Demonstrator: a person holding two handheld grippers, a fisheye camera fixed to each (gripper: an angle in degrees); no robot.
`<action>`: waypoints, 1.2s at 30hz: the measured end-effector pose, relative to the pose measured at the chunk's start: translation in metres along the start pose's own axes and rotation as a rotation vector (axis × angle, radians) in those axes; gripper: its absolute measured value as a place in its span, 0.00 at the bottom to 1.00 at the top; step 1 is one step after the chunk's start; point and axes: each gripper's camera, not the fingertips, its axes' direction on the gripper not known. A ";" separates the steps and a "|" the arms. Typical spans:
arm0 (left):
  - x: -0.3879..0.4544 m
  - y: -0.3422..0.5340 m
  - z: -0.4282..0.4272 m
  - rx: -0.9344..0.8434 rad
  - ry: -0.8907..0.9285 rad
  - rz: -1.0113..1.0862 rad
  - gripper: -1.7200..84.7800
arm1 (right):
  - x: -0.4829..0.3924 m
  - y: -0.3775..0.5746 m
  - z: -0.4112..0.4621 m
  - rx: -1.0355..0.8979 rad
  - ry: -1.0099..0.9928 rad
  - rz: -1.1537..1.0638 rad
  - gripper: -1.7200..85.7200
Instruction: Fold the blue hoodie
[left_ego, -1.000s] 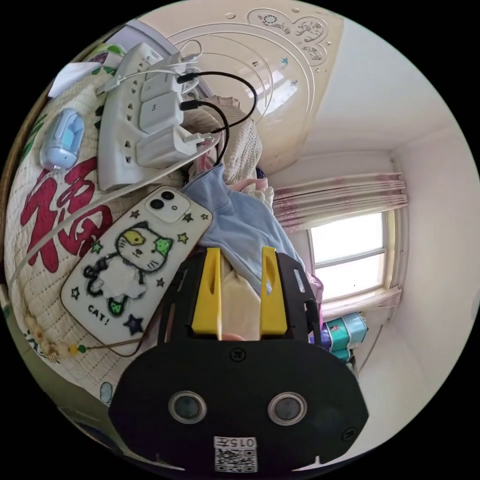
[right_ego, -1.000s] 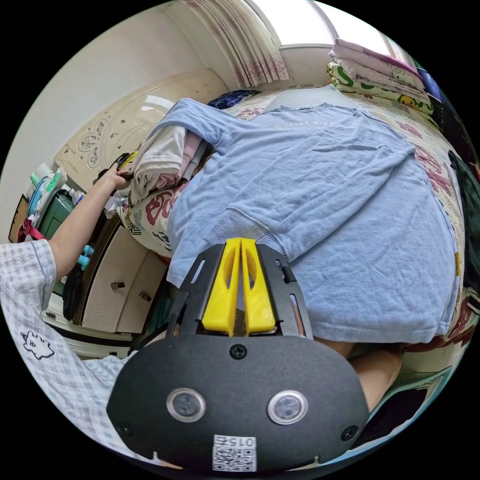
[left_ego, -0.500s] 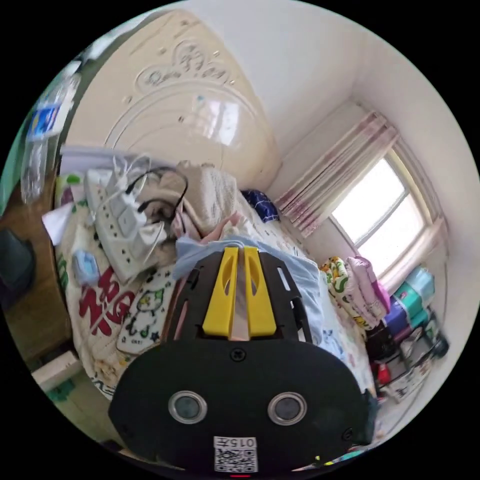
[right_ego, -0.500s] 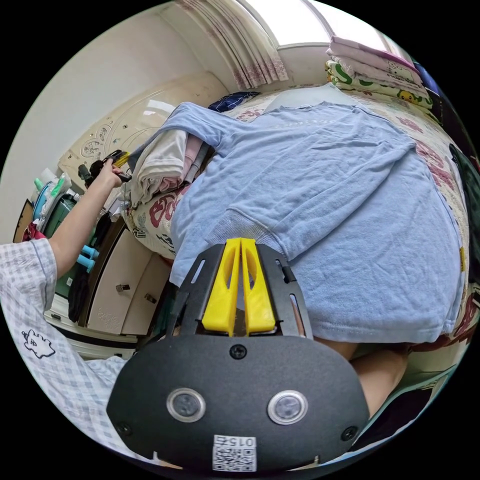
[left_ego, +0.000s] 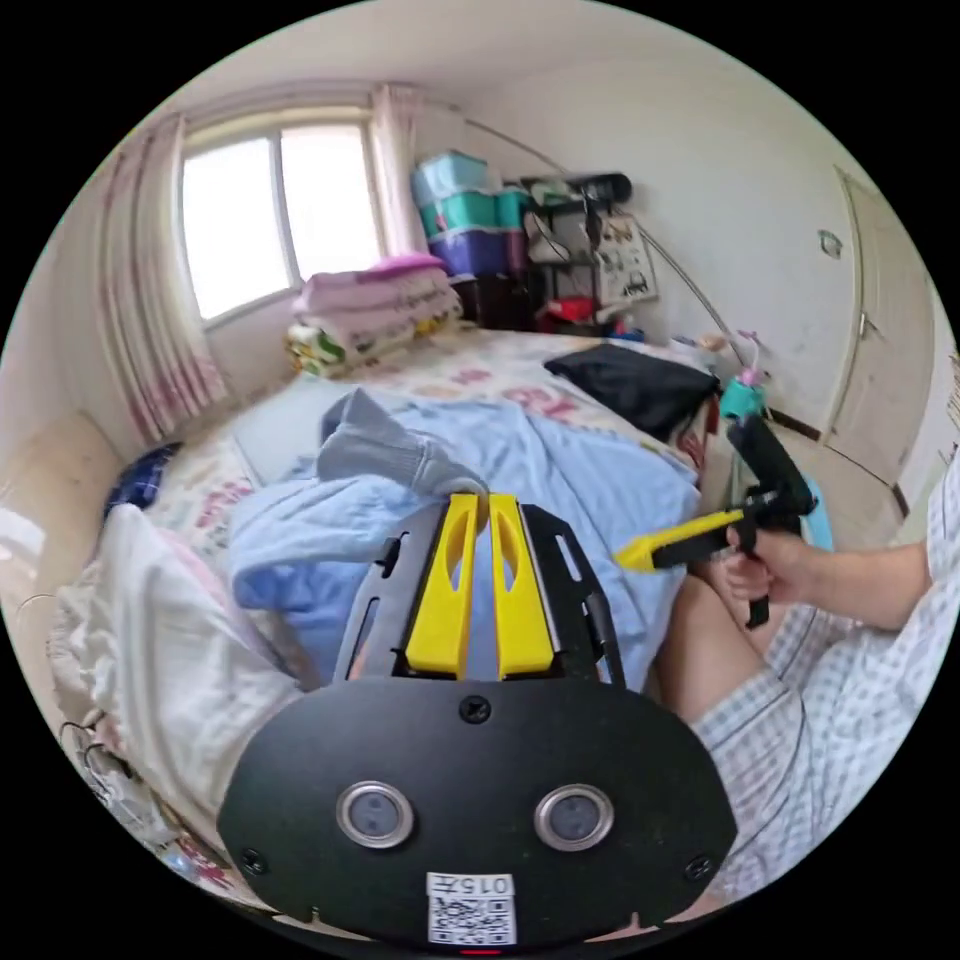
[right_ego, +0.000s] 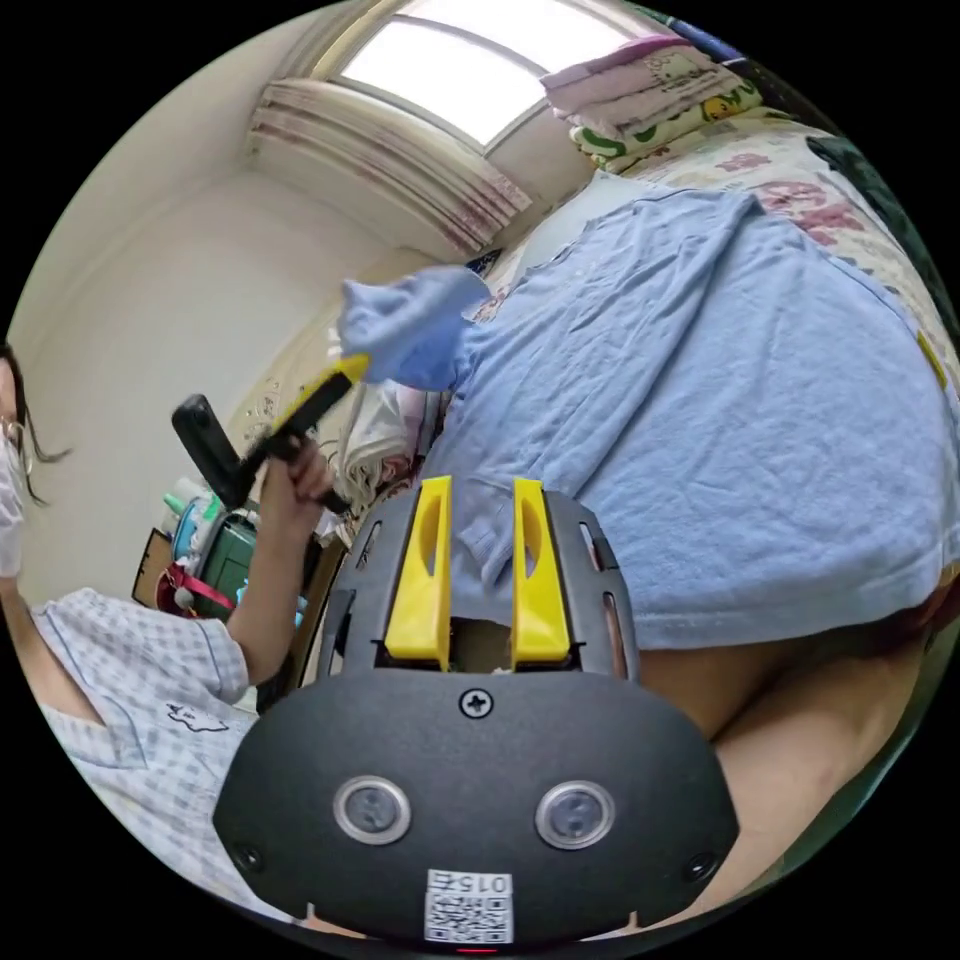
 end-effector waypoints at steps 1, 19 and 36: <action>0.023 0.006 0.042 -0.092 0.033 0.009 0.03 | 0.012 -0.003 -0.016 0.018 -0.005 0.033 0.14; -0.076 -0.008 0.092 -0.072 0.226 -0.613 0.14 | 0.074 -0.010 -0.093 0.015 -0.082 0.149 0.15; 0.030 -0.068 0.086 -0.118 0.121 -0.120 0.08 | 0.108 0.013 -0.173 0.137 -0.168 0.205 0.16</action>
